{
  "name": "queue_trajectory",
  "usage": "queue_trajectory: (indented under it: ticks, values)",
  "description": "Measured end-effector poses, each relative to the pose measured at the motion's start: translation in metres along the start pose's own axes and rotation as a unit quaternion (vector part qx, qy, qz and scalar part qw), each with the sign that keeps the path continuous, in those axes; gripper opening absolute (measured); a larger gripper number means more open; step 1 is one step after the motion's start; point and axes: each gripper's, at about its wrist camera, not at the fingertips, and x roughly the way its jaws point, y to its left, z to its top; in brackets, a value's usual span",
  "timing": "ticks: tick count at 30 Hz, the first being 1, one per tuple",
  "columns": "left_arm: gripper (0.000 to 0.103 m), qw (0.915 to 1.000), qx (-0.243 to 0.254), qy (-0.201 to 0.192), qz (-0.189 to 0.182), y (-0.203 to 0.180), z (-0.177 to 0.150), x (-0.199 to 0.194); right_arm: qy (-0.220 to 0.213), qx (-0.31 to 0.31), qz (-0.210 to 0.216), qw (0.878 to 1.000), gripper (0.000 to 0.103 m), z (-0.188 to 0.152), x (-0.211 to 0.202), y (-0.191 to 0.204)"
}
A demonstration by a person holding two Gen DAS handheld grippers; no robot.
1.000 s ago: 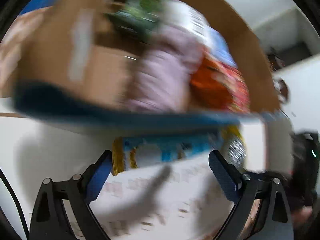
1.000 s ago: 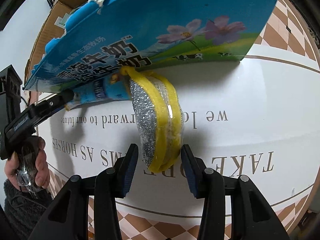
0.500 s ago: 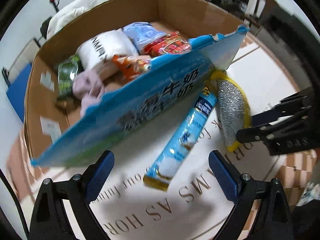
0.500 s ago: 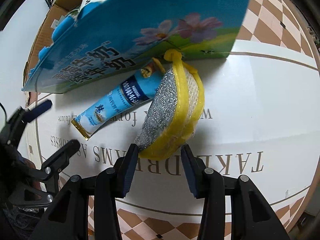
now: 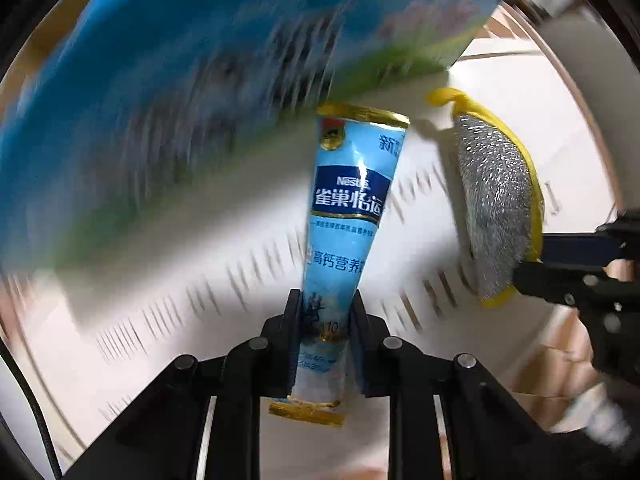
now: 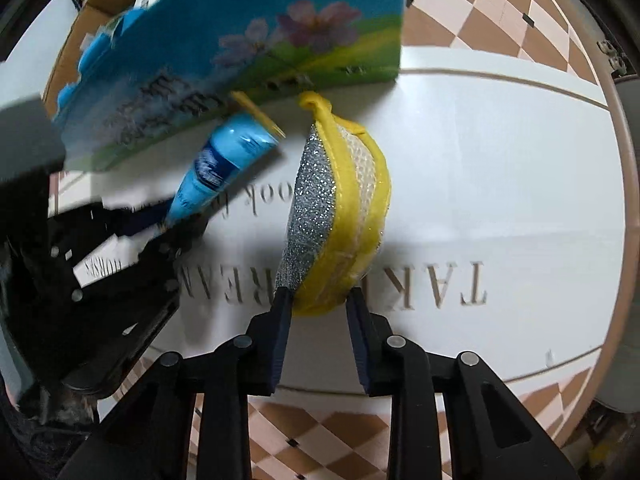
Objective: Organize soft objects
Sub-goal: 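Grasp the blue milk tube with the left tool while the right holds the sponge, then carry the tube and sponge into the box and open both tools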
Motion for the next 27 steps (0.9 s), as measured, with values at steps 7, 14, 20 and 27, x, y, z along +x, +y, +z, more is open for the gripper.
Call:
queue_trajectory:
  ticks: [7,14,20,27]
  values:
    - [0.019,0.9730,-0.198,0.070,-0.095,0.027,-0.063,0.012,0.037,-0.025,-0.013,0.999,0.028,-0.042,0.003,-0.015]
    - [0.031,0.9761,-0.195,0.066,-0.069,0.017,-0.063,-0.009,0.024,0.005,-0.032,0.999,0.055,-0.039,-0.011,-0.044]
    - [0.051,0.9781,-0.194,0.052,-0.053,0.022,-0.066,-0.025,-0.023,0.036,-0.051,0.998,0.060,-0.027,-0.042,-0.047]
    - [0.036,0.9857,-0.155,0.064,0.018,0.009,-0.049,-0.006,0.006,0.030,-0.068,0.997,0.060,-0.011,-0.015,-0.016]
